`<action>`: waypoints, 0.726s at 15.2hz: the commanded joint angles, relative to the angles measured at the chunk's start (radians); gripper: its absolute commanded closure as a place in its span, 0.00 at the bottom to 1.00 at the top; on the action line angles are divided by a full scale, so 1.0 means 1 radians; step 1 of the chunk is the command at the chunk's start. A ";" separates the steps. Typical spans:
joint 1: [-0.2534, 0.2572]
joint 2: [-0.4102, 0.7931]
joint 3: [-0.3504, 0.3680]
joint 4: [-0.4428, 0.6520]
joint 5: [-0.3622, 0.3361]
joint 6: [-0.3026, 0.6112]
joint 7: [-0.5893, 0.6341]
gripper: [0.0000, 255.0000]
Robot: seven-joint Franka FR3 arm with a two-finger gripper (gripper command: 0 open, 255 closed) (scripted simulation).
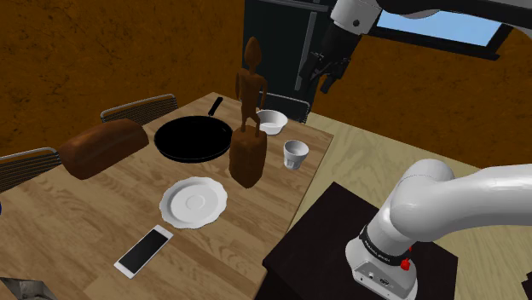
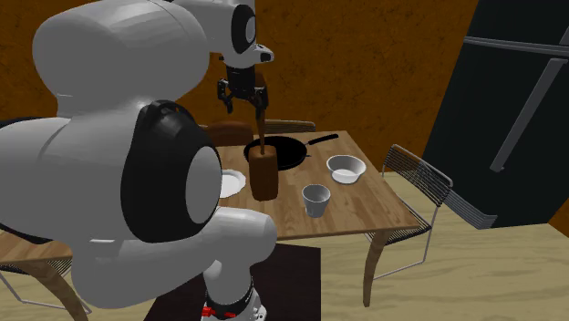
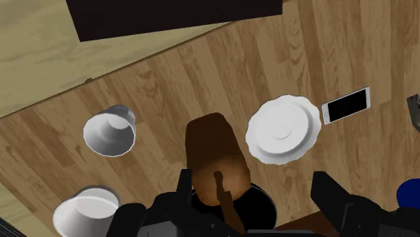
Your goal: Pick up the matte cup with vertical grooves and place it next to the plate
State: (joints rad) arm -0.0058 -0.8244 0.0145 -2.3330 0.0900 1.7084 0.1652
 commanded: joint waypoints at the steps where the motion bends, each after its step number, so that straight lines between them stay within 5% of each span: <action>1: 0.000 0.000 0.000 0.000 0.000 0.000 0.000 0.00; 11: -0.050 0.113 -0.168 -0.161 -0.044 0.239 -0.170 0.00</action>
State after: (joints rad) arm -0.0536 -0.7440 -0.1380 -2.4983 0.0476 1.9215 0.0113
